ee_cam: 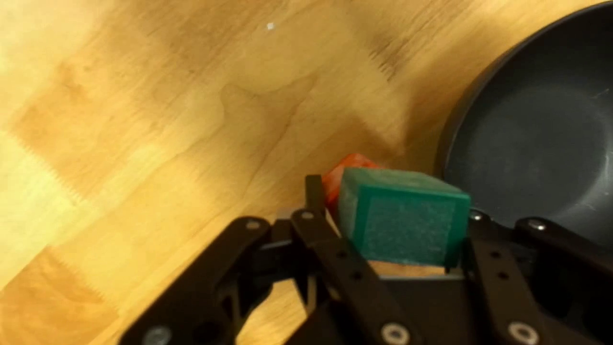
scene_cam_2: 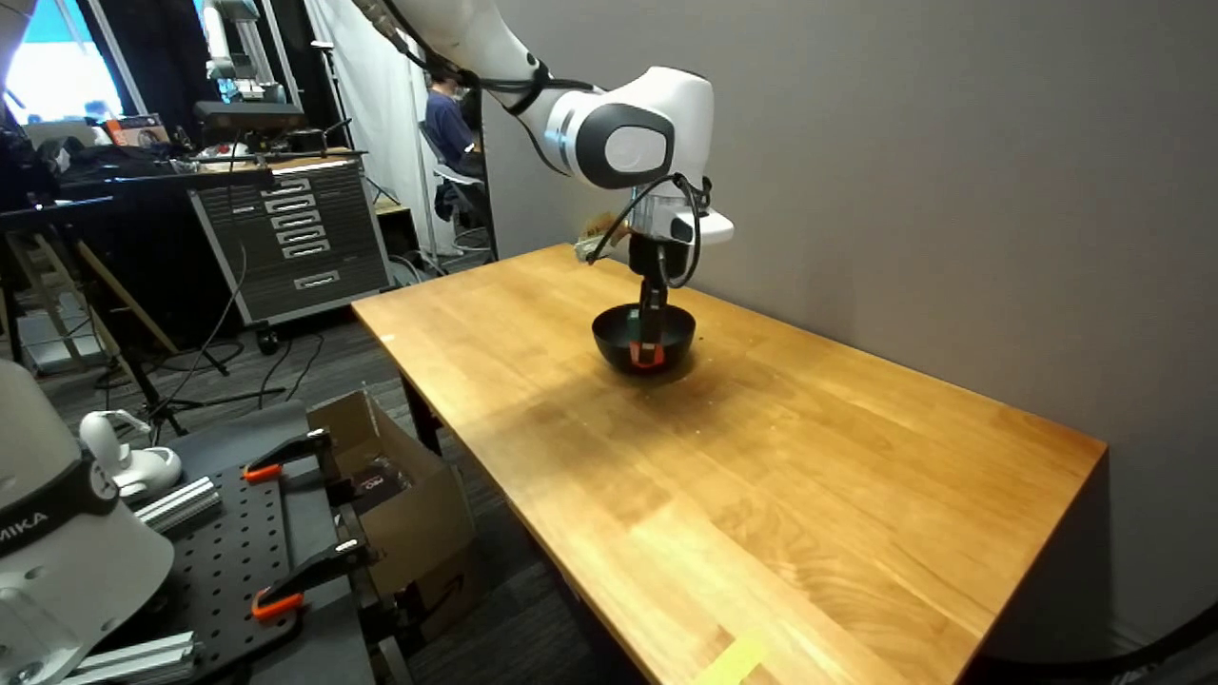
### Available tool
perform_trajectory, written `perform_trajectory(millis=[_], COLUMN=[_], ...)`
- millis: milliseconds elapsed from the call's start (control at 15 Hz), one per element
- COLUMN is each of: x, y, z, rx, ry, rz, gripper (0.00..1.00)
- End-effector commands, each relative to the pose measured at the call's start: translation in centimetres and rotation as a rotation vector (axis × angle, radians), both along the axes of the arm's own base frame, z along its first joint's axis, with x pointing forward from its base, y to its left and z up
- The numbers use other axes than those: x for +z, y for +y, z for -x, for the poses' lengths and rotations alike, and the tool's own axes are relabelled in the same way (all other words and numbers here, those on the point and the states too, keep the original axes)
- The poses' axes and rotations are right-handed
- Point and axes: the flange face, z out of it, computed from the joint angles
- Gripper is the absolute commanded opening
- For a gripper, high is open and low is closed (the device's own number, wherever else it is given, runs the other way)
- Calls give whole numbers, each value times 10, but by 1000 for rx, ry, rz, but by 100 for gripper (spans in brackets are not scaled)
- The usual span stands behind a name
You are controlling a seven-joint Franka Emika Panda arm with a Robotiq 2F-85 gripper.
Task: Take the blocks out of the bowl and put them on the table
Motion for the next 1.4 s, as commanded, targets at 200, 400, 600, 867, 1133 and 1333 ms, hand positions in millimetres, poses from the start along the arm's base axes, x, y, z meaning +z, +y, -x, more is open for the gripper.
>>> perform_trajectory(millis=[200, 400, 600, 867, 1133, 1333], x=[-1, -7, -8, -9, -10, -10], y=[-22, -28, -33, -35, -35, -33], z=[22, 20, 19, 23, 27, 28], rx=[-101, -136, -157, -167, -170, -173], ry=[-65, -83, -93, -91, -78, -69], rz=[-4, -24, -35, -39, -34, -43], gripper=[24, 24, 24, 24, 24, 24])
